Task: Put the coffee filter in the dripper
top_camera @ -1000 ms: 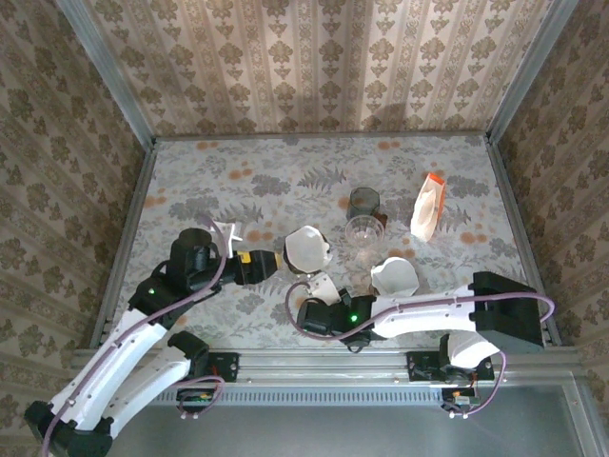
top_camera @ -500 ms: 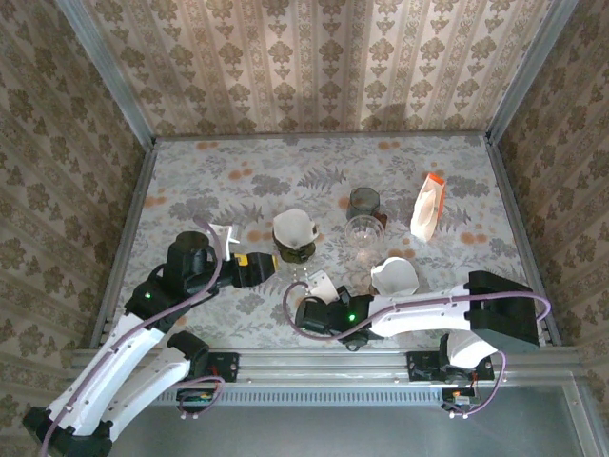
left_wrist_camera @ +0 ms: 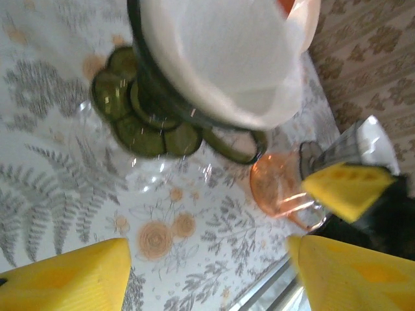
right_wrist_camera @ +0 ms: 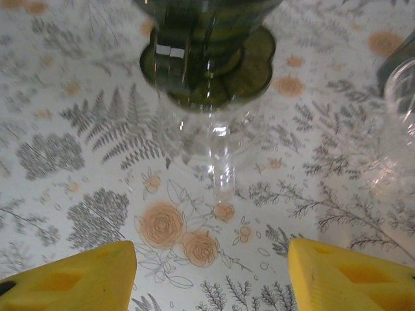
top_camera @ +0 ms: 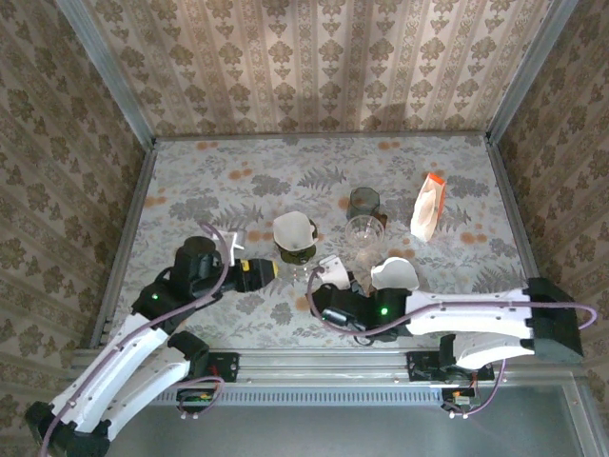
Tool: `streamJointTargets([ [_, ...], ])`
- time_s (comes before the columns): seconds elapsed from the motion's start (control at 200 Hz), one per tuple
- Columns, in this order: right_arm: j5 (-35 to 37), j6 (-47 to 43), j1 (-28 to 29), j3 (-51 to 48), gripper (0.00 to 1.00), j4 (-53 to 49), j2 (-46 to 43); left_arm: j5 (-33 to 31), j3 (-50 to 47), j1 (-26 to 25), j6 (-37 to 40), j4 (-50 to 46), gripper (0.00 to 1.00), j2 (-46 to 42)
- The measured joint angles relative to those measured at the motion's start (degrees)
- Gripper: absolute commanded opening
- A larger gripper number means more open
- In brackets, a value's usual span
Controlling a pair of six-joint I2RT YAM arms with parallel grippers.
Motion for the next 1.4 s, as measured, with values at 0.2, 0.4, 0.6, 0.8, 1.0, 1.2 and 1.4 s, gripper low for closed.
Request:
streamJointTargets([
  [0.2,2.4,0.0,0.0,0.8,0.65,-1.9,-7.7,-1.9,-10.6,-4.5,-3.1,8.3,0.55,5.7],
  [0.4,4.7,-0.3,0.0,2.0,0.65,-4.1,-11.8,-5.4,-14.1,-9.3,-3.7,19.9,0.54,15.8],
  [0.6,6.5,-0.6,-0.2,2.1,0.65,-5.4,-15.1,-9.1,-19.1,-10.8,-5.9,37.8,0.47,25.6],
  [0.8,7.5,-1.7,-0.2,2.1,0.65,-5.9,-17.5,-12.4,-21.9,-10.9,-9.2,52.8,0.36,33.5],
  [1.0,8.6,-2.6,-0.2,2.6,0.65,-6.3,-19.1,-14.3,-24.1,-10.9,-14.1,71.3,0.32,44.4],
  [1.2,9.9,-3.2,-0.2,2.9,0.65,-8.0,-20.5,-13.7,-24.2,-10.1,-20.4,96.1,0.30,61.0],
  [1.4,10.8,-3.2,-0.2,2.9,0.65,-9.7,-21.3,-12.1,-21.9,-9.3,-23.5,103.9,0.29,67.7],
])
